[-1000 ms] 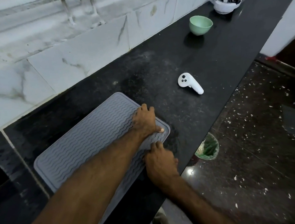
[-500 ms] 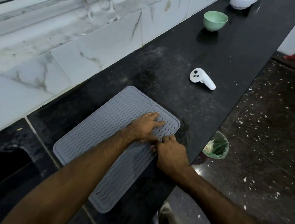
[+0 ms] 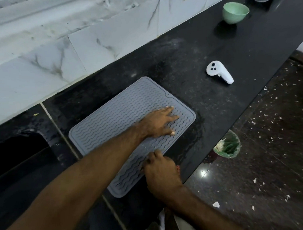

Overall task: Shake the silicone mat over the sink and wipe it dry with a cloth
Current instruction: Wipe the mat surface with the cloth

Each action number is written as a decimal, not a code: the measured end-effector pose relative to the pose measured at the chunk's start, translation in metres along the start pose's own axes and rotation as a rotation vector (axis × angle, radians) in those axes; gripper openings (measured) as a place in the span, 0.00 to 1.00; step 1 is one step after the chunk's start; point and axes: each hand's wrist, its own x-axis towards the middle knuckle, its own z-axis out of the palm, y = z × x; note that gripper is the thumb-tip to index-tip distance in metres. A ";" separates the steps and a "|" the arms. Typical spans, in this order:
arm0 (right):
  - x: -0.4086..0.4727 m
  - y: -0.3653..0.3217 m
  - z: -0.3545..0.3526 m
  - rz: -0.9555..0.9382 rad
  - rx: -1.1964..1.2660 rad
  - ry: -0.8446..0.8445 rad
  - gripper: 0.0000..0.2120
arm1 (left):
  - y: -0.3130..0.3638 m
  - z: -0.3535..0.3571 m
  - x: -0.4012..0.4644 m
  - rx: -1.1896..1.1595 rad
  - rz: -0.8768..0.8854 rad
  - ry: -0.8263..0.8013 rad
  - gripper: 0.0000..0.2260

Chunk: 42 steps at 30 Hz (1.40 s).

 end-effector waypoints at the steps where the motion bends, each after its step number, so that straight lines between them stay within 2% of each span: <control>1: -0.001 0.004 -0.002 0.014 0.013 0.000 0.13 | -0.002 0.005 -0.013 -0.025 0.012 0.026 0.33; 3: -0.001 0.010 -0.004 0.039 0.022 -0.003 0.14 | -0.013 0.012 -0.042 -0.019 0.026 0.018 0.32; 8: -0.001 -0.001 -0.002 0.059 -0.031 0.004 0.17 | -0.044 0.018 -0.107 0.031 0.007 -0.083 0.40; 13: -0.007 -0.024 0.001 -0.004 -0.085 0.030 0.17 | -0.039 0.020 -0.113 0.037 -0.019 -0.065 0.39; 17: -0.016 -0.054 0.013 -0.141 -0.111 -0.031 0.16 | -0.039 0.020 -0.117 0.005 -0.020 -0.071 0.40; 19: -0.015 -0.048 0.012 -0.135 -0.078 -0.041 0.15 | -0.039 0.022 -0.118 0.023 -0.023 -0.062 0.40; 24: -0.009 -0.025 0.001 -0.056 -0.048 -0.020 0.17 | -0.041 0.041 -0.131 0.061 -0.037 0.062 0.34; 28: -0.017 -0.047 0.010 -0.121 -0.073 -0.038 0.17 | -0.037 0.070 -0.154 0.100 -0.108 0.182 0.30; 32: -0.022 -0.055 0.018 -0.204 0.019 -0.052 0.18 | -0.030 0.079 -0.181 0.098 -0.163 0.244 0.28; 36: -0.010 -0.023 0.003 -0.161 0.169 -0.015 0.19 | -0.004 0.093 -0.223 -0.025 -0.313 0.331 0.25; 39: 0.008 -0.001 -0.014 -0.129 0.149 0.038 0.15 | 0.036 0.115 -0.241 0.039 -0.441 0.446 0.23; 42: 0.030 0.002 -0.027 -0.217 0.129 0.036 0.15 | 0.067 0.130 -0.243 0.064 -0.516 0.493 0.25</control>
